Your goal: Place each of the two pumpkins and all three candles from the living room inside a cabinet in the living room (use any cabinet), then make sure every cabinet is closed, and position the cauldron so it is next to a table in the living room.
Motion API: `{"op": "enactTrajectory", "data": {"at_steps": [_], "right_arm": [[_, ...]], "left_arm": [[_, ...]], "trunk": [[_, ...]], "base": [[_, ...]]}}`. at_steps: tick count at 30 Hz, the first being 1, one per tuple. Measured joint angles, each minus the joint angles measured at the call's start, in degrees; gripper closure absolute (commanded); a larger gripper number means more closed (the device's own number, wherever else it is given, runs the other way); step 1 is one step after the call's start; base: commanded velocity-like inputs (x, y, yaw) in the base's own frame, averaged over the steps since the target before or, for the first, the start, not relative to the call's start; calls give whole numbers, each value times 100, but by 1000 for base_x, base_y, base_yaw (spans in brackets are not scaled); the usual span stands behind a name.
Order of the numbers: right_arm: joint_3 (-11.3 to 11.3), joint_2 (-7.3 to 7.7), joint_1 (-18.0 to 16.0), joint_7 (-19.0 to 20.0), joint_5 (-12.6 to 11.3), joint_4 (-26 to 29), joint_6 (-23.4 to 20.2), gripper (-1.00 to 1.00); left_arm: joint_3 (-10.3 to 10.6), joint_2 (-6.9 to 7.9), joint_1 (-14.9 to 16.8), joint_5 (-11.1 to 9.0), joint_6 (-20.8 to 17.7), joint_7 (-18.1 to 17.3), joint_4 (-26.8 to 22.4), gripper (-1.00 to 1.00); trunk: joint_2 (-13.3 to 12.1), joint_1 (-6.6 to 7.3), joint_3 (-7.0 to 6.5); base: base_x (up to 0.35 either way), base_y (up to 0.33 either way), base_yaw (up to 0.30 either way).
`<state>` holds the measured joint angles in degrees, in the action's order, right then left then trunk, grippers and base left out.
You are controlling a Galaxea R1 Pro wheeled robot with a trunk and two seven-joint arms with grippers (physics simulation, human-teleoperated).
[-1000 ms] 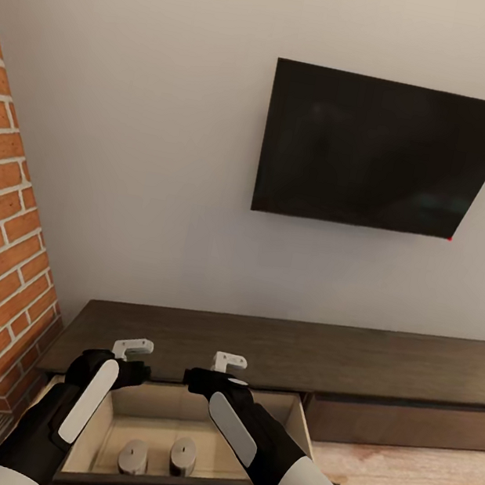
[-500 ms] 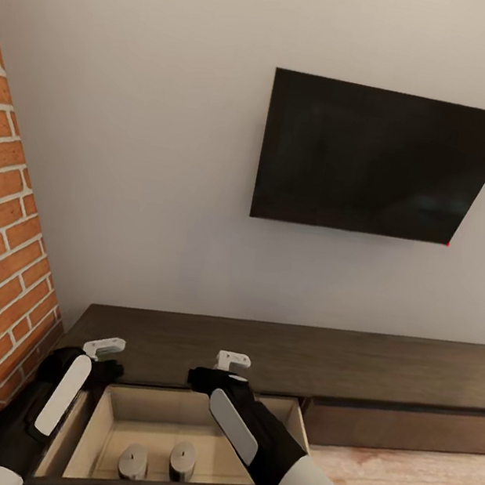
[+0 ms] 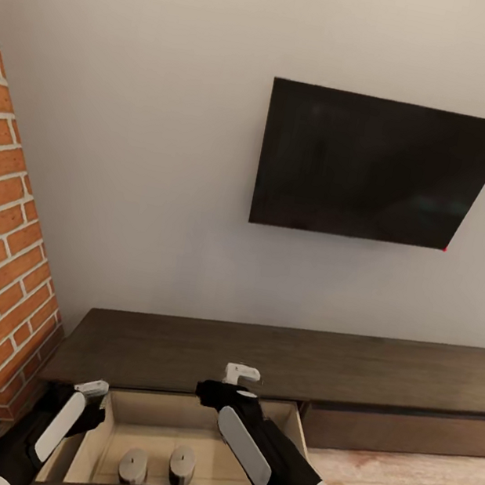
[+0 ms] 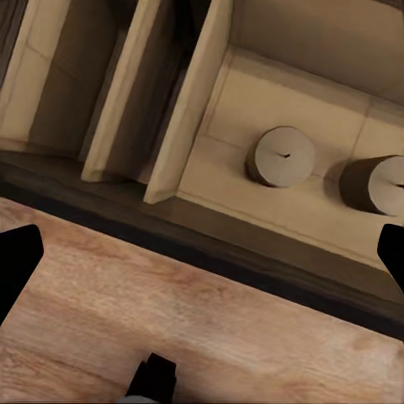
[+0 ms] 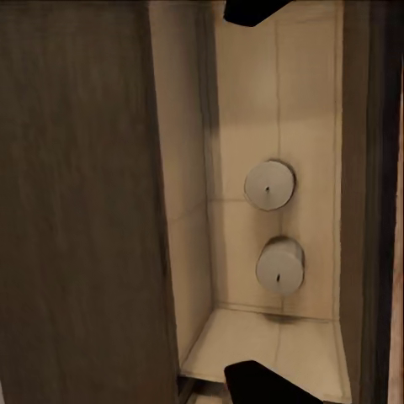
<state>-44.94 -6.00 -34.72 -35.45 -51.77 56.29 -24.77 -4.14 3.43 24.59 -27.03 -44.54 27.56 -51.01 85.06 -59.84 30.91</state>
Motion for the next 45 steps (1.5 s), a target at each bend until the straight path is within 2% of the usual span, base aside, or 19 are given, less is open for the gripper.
{"op": "enactTrajectory", "data": {"at_steps": [2, 3, 4, 6, 9, 12, 16, 24, 32, 37, 45], "right_arm": [[-1, 174, 328, 32, 5, -64, 300, -100], [-1, 261, 508, 44, 24, -73, 577, -100], [-6, 403, 710, 51, 30, -81, 1030, -100], [-20, 591, 852, 55, 13, -98, 1555, -100], [-26, 700, 925, 56, 7, -129, 1896, -100], [-28, 732, 949, 63, -3, -214, 2000, -100], [-31, 736, 955, 70, 27, -394, 2034, -100], [-41, 740, 957, 70, 38, -459, 2054, -100], [-53, 735, 957, 72, 53, -599, 2177, -100], [-53, 719, 957, 72, 55, -637, 2202, -100], [-52, 707, 957, 71, 52, -657, 2298, -100]], "left_arm": [[15, 2, -1, 6, 286, 0, 189, -100], [19, 4, -2, 6, 387, 0, 232, -100], [21, 3, -6, 4, 504, 0, 306, -100], [24, 0, -8, 9, 641, 0, 462, -100], [24, -1, -9, 9, 928, 0, 684, -100], [24, -6, -10, 6, 1197, -4, 921, -100], [63, -19, -9, 9, 1307, -5, 1030, -100], [111, -33, -24, 5, 1367, -5, 1058, -100], [112, -29, -18, 4, 1610, -13, 1060, -100], [116, -42, -23, -2, 1915, -17, 1060, -100], [203, -30, -27, -7, 1997, -17, 1080, -100]], "trunk": [[-80, 44, -35], [-120, 66, -53], [-160, 88, -71], [-241, 132, -108], [-361, 198, -162], [-482, 264, -216], [-642, 352, -288], [-963, 527, -431], [-1284, 703, -575], [-1485, 813, -665], [-1806, 989, -809]], "base": [[0, 0, 0], [0, 0, 0], [0, 0, 0], [0, 0, 0], [0, 0, 0], [0, 0, 0], [0, 0, 0], [0, 0, 0], [0, 0, 0], [0, 0, 0], [0, 0, 0]]}}
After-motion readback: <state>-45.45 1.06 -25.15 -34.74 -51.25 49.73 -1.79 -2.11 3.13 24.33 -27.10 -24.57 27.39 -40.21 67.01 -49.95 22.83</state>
